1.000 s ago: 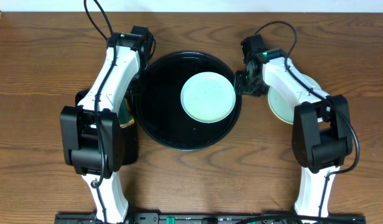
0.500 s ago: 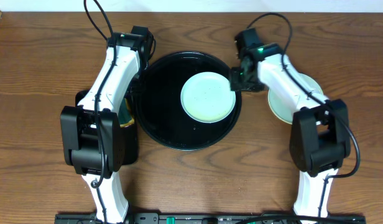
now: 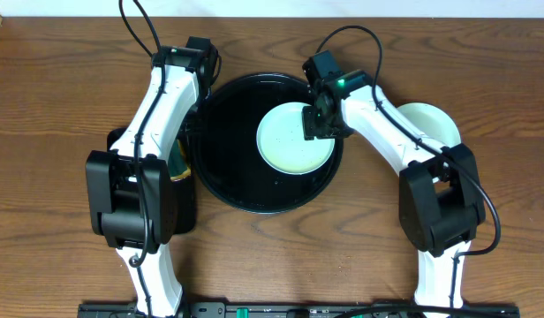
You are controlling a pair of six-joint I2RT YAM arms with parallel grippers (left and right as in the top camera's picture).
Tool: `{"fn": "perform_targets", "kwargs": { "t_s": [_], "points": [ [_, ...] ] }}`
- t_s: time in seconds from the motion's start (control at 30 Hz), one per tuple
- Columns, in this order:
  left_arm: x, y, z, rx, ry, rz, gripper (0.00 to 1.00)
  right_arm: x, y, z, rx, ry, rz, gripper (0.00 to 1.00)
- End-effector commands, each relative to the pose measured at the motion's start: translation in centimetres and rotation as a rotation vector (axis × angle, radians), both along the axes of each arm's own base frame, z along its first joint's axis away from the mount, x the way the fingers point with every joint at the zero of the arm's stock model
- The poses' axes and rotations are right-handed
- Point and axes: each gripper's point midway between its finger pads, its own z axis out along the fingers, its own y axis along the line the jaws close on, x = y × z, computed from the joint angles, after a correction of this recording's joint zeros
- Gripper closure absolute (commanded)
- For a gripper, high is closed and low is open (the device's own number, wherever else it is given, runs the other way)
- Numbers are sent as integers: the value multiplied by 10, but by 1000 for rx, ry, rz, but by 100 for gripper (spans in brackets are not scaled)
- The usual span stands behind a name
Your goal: Clean dirty plates on tray and stack at the side
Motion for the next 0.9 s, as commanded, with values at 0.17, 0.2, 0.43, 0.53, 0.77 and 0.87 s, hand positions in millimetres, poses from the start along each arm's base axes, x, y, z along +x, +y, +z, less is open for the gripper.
{"fn": "perform_targets", "kwargs": {
  "t_s": [0.17, 0.2, 0.43, 0.53, 0.77, 0.87],
  "points": [
    [-2, 2, 4, 2, -6, 9, 43, 11, -21, -3, -10, 9, -68, 46],
    [-2, 2, 4, 2, -6, 9, 43, 11, -22, -4, -11, 11, -68, 46],
    [-2, 2, 4, 2, -6, 9, 43, 8, -19, -7, -14, 18, -53, 46],
    [-2, 2, 4, 2, -5, 9, 43, 6, -16, -12, -17, 29, -47, 46],
    [-2, 2, 4, 2, -5, 9, 43, -1, -8, -30, -9, 77, -29, 45],
    [-3, 3, 4, 3, -2, 9, 43, -5, -4, -39, 3, 105, -24, 46]
  ]
}}
